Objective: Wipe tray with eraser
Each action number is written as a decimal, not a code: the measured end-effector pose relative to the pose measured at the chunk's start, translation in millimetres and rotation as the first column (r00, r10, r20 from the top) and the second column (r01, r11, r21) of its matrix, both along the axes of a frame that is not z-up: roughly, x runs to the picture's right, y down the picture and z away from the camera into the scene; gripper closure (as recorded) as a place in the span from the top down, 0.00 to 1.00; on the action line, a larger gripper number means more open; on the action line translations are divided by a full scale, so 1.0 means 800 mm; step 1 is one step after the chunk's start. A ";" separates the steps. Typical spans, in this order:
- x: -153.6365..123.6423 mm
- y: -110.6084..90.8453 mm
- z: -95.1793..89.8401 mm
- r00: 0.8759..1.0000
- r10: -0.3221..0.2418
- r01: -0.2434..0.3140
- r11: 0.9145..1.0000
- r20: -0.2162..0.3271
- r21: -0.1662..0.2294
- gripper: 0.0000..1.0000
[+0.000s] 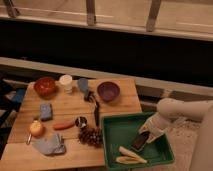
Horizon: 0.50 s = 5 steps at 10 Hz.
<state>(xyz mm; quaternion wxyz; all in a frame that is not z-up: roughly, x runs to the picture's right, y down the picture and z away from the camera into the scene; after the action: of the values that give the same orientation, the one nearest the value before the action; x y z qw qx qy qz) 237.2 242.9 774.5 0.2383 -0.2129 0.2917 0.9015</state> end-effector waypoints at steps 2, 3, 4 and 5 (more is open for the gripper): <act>-0.005 -0.020 0.016 1.000 -0.007 0.007 1.000 0.012 0.014 0.09; -0.021 -0.029 0.023 0.999 -0.010 0.009 1.000 0.034 0.025 0.09; -0.037 -0.032 0.026 0.998 -0.013 0.011 0.999 0.058 0.031 0.09; -0.052 -0.031 0.025 0.997 -0.016 0.014 0.999 0.081 0.035 0.09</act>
<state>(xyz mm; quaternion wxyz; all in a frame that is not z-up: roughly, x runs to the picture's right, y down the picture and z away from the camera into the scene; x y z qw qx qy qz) 195.5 217.7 794.8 0.2604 -0.2433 0.2679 0.8951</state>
